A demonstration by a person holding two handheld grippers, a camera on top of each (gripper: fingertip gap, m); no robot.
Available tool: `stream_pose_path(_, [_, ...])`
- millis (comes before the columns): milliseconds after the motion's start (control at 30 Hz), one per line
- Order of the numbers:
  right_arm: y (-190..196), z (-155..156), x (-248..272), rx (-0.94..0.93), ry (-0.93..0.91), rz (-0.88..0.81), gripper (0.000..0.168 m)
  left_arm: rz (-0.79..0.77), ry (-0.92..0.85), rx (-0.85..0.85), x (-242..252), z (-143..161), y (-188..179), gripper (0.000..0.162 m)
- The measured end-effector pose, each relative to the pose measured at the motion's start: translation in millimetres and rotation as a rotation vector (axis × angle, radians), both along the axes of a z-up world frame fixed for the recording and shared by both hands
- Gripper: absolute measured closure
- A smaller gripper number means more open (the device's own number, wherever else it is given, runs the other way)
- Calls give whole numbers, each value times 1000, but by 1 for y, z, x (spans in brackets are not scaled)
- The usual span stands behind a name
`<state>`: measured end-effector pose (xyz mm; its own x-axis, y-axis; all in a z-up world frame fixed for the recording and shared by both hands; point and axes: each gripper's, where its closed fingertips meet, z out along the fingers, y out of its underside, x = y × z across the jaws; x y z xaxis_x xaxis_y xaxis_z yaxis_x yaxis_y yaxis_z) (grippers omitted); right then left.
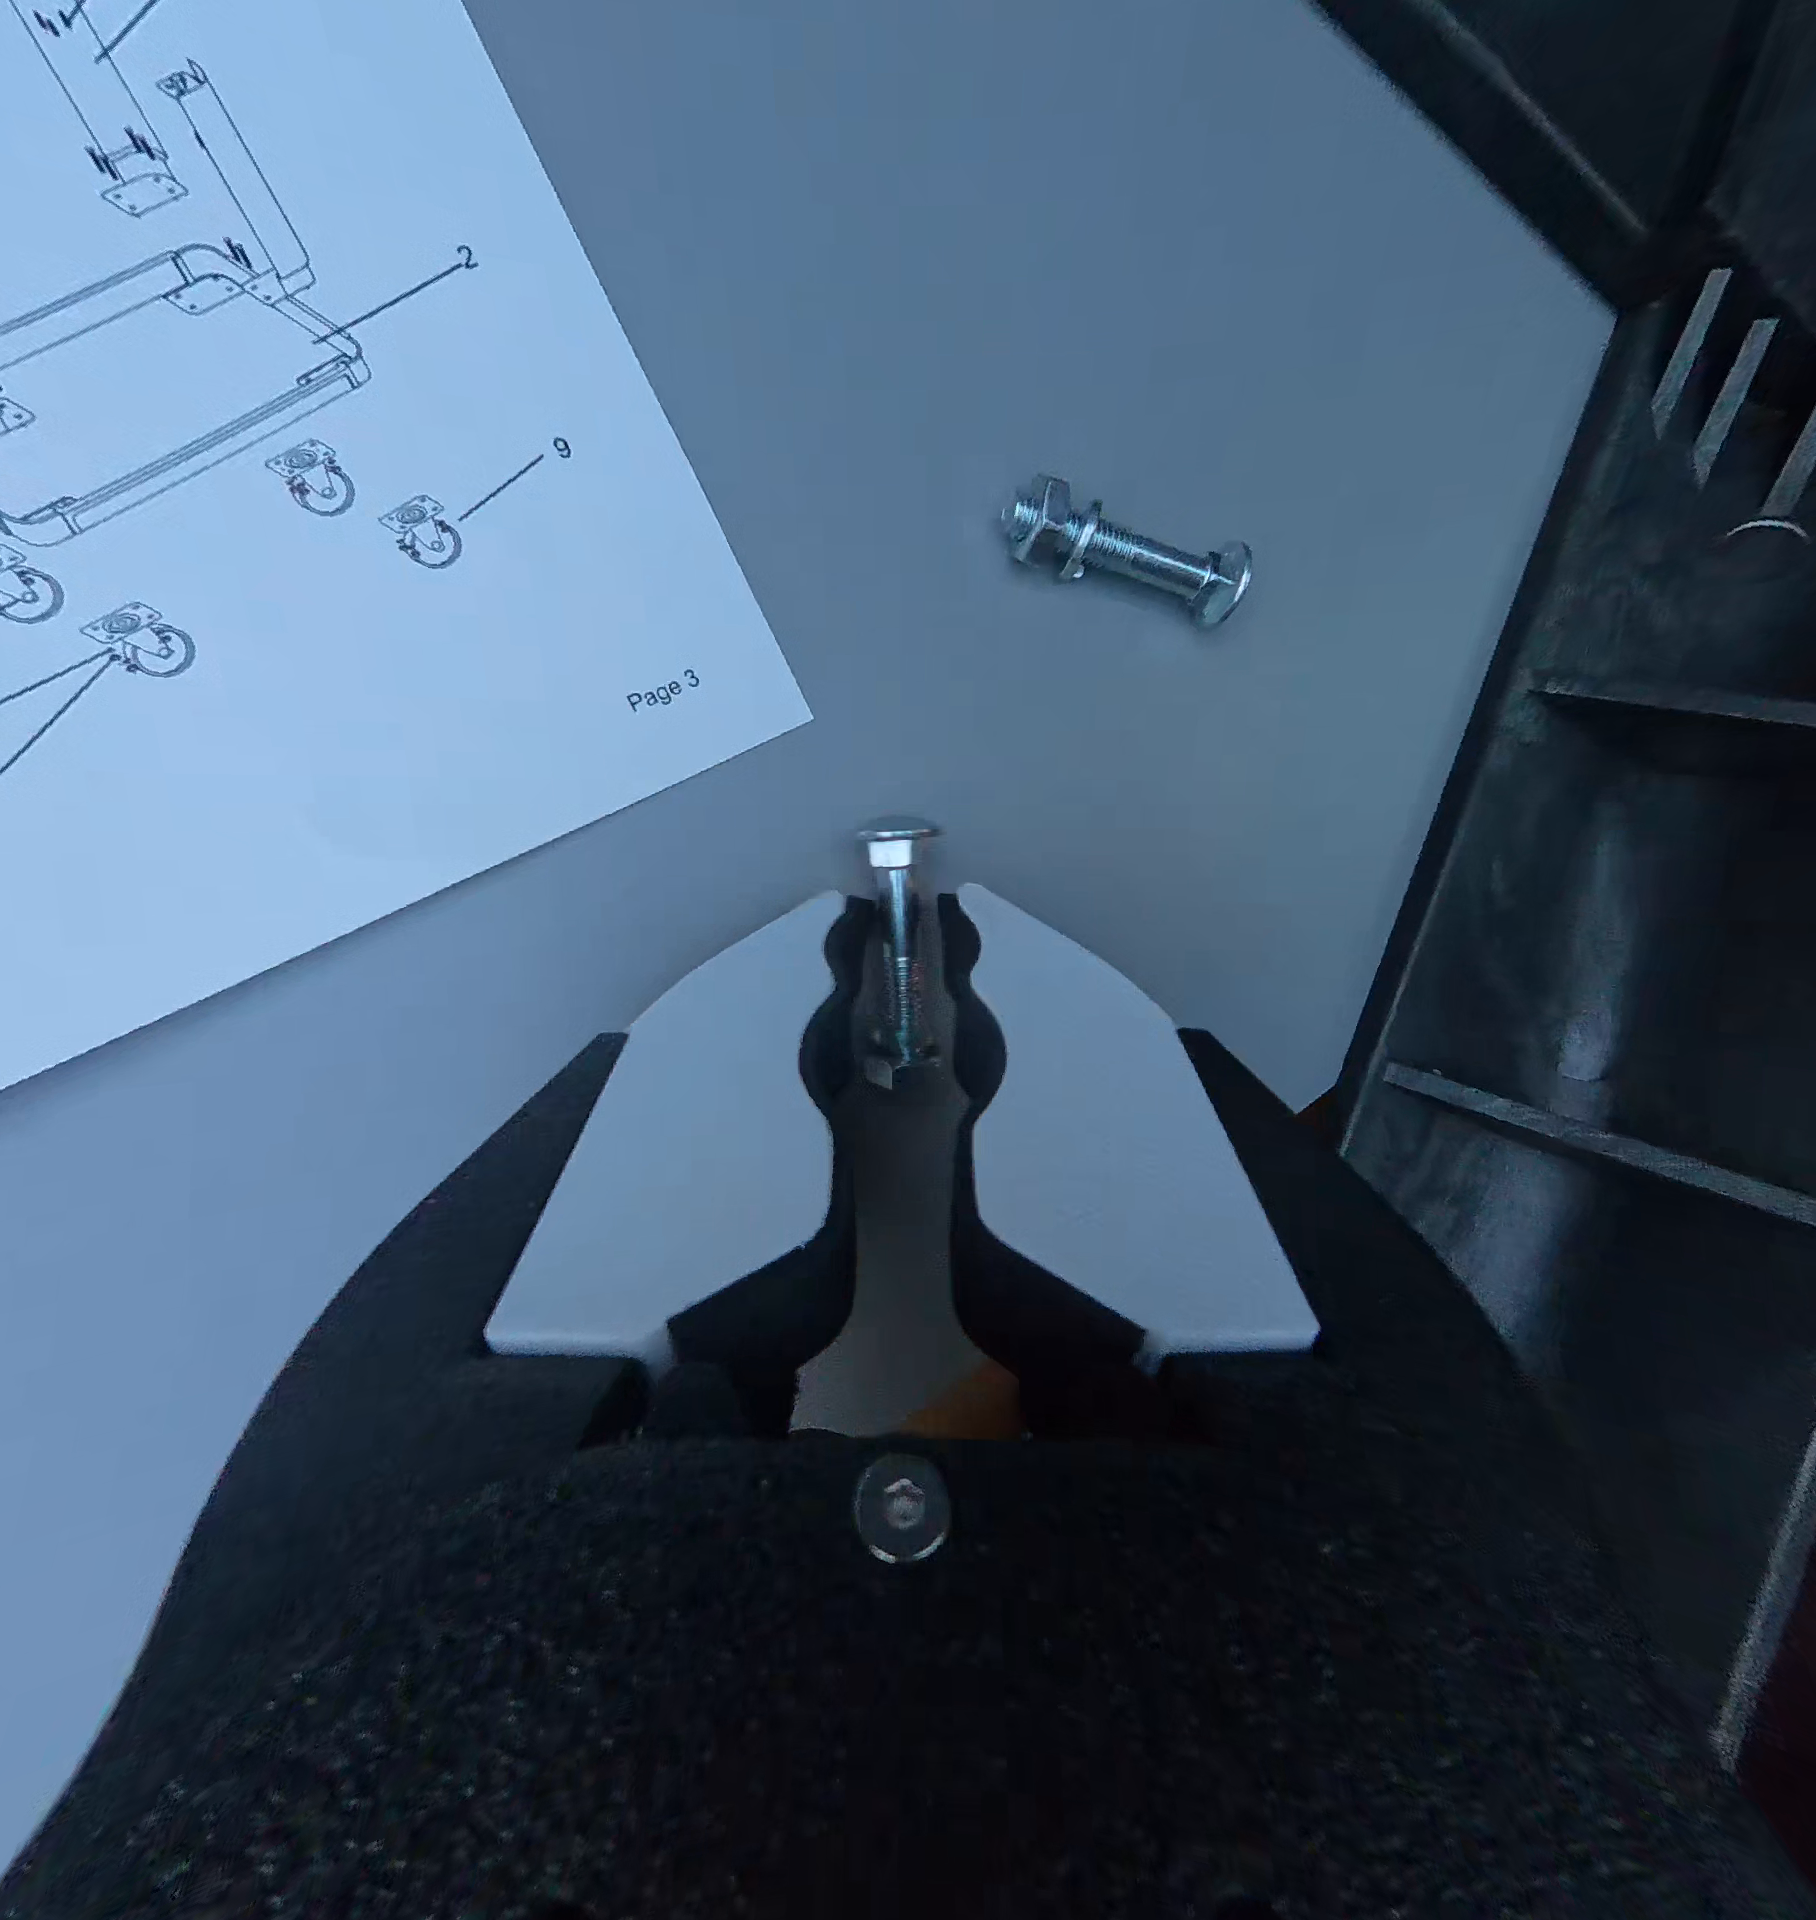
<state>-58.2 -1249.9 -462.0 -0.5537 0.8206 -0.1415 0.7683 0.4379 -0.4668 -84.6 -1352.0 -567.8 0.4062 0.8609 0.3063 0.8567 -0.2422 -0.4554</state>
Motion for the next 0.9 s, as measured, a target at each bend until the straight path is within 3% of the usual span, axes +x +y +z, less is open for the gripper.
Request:
stream_pose_path(100, [-4, -15, -11, 22, 14, 45, 136, 33, 20, 74, 1, 10, 0, 125])
stream_pose_path(167, [-5, -27, -22, 49, 32, 69, 135, 69, 46, 98, 3, 23, -7, 121])
stream_pose_path(467, [-23, -91, -56, 185, 39, 215, 136, 282, 35, 327, 84, 110, -25, 129])
stream_pose_path(567, [-23, -106, -56, 259, 37, 250, 137, 341, 18, 357, 117, 123, -32, 132])
stream_pose_path(667, [-25, -109, -61, 271, 53, 237, 148, 400, 13, 406, 135, 133, -34, 136])
stream_pose_path(900, [-23, -109, -53, 95, -139, 68, 156, 432, -18, 597, 116, 146, -11, 140])
